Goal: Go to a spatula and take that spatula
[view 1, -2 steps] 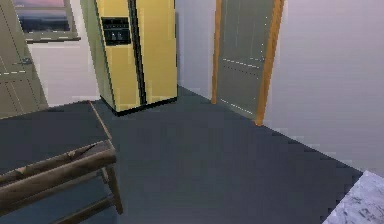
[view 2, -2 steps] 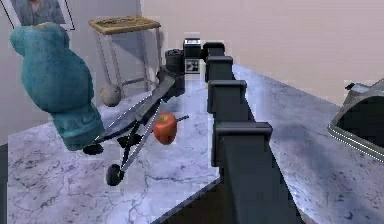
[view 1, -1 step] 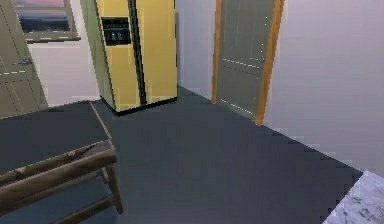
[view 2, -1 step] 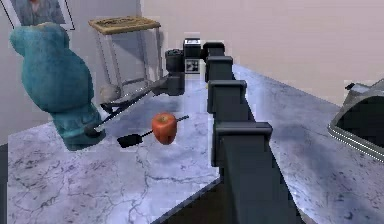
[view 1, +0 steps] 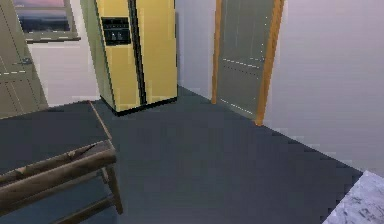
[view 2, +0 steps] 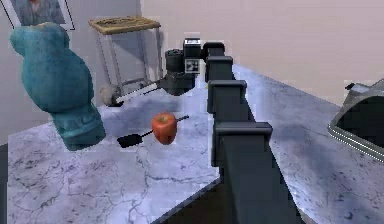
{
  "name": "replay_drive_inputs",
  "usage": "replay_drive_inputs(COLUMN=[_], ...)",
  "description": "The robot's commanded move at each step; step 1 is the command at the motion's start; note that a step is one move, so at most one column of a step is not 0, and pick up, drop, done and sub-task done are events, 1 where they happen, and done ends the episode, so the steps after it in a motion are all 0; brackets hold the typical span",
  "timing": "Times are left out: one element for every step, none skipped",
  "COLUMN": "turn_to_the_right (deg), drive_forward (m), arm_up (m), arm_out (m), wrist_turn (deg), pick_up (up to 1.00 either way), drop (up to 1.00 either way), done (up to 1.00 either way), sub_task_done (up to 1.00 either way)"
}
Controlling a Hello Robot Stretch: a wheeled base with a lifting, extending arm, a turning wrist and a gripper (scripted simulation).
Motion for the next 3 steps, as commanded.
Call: replay_drive_inputs(turn_to_the_right=[0.0, 0.0, 0.0], drive_forward=[0.0, 0.0, 0.0], arm_up=[-0.16, 0.0, 0.1], arm_out=[0.0, 0.0, 0.0], wrist_turn=[0.0, 0.0, 0.0], pick_up=[0.0, 1.0, 0.0], drop=[0.0, 0.0, 0.0], done=[0.0, 0.0, 0.0], sub_task_done=[0.0, 0.0, 0.0])
